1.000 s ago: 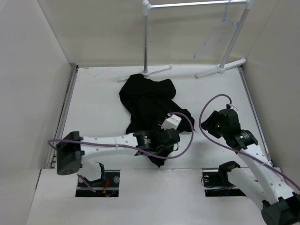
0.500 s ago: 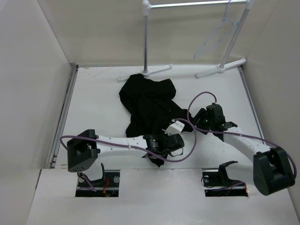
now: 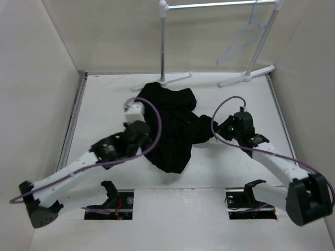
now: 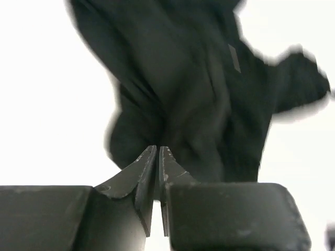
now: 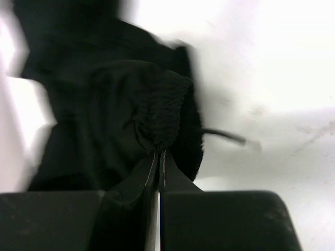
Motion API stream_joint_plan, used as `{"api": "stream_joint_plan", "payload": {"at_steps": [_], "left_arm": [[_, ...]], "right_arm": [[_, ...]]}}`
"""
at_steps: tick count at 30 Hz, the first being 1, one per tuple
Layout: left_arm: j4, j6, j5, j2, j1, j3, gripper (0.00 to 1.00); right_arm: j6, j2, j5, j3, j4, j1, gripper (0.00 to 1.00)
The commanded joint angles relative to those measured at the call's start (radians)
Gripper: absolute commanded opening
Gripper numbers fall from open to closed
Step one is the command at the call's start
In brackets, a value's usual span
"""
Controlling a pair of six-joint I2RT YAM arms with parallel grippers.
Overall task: Place the trousers on the hanger
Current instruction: Flatten out the trousers at the center of the board.
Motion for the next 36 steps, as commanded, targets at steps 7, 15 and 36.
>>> {"api": "stream_joint_plan", "payload": {"at_steps": [7,15,36], "left_arm": [[-0.086,0.257,-0.135,-0.154,0.560,0.513,0.06],[-0.071,-0.002,0.208,0.002,0.422,0.325,0.19],[0.285,-0.212,0.491,0.604,0.050,0.159,0.66]], "right_arm": [[-0.127,-0.456,0.199,0.474,-0.445,0.035,0.04],[-0.164,-0.471,0.314,0.465,-0.578,-0.032,0.01],[-0.185,-0.410,0.230,0.324,-0.537,-0.178,0.05]]}}
